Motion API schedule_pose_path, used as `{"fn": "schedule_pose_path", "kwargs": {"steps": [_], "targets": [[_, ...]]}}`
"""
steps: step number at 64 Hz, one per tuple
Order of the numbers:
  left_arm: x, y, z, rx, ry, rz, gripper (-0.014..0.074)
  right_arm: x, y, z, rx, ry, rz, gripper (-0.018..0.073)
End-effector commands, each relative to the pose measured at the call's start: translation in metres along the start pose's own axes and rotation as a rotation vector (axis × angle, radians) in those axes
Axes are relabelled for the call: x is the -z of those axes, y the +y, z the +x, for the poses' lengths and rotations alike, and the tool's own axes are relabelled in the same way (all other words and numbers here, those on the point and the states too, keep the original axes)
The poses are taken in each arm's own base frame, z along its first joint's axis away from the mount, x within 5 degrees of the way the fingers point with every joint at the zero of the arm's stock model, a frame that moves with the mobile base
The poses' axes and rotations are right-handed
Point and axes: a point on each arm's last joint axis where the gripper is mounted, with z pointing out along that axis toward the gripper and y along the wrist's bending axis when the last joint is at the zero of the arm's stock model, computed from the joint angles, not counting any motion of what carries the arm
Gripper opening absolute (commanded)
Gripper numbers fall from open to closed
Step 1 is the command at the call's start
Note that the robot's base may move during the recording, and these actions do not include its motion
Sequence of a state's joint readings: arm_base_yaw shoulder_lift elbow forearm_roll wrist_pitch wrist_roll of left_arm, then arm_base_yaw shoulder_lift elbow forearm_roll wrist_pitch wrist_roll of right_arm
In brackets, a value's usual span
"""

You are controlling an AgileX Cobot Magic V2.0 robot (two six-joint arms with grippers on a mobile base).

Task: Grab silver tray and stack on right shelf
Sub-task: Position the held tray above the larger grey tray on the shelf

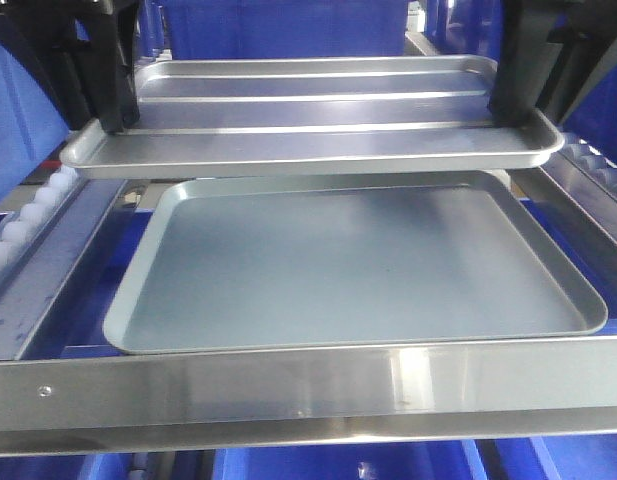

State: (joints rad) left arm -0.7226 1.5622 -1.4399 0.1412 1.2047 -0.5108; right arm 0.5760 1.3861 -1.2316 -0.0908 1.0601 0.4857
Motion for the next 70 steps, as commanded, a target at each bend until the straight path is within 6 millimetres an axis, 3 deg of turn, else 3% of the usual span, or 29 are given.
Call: {"fn": "schedule_pose_path", "kwargs": {"steps": [1, 50, 70], "targets": [[0.022, -0.006, 0.0, -0.03, -0.066, 0.076, -0.0093, 0.02, 0.006, -0.01, 0.02, -0.134, -0.078, 0.0056], [0.022, -0.006, 0.0, -0.03, -0.066, 0.076, -0.0093, 0.02, 0.006, -0.01, 0.02, -0.136, -0.079, 0.0056], [0.023, -0.005, -0.01, -0.057, -0.179, 0.058, -0.0093, 0.02, 0.004, -0.009, 0.021, -0.116, -0.067, 0.0056]]}}
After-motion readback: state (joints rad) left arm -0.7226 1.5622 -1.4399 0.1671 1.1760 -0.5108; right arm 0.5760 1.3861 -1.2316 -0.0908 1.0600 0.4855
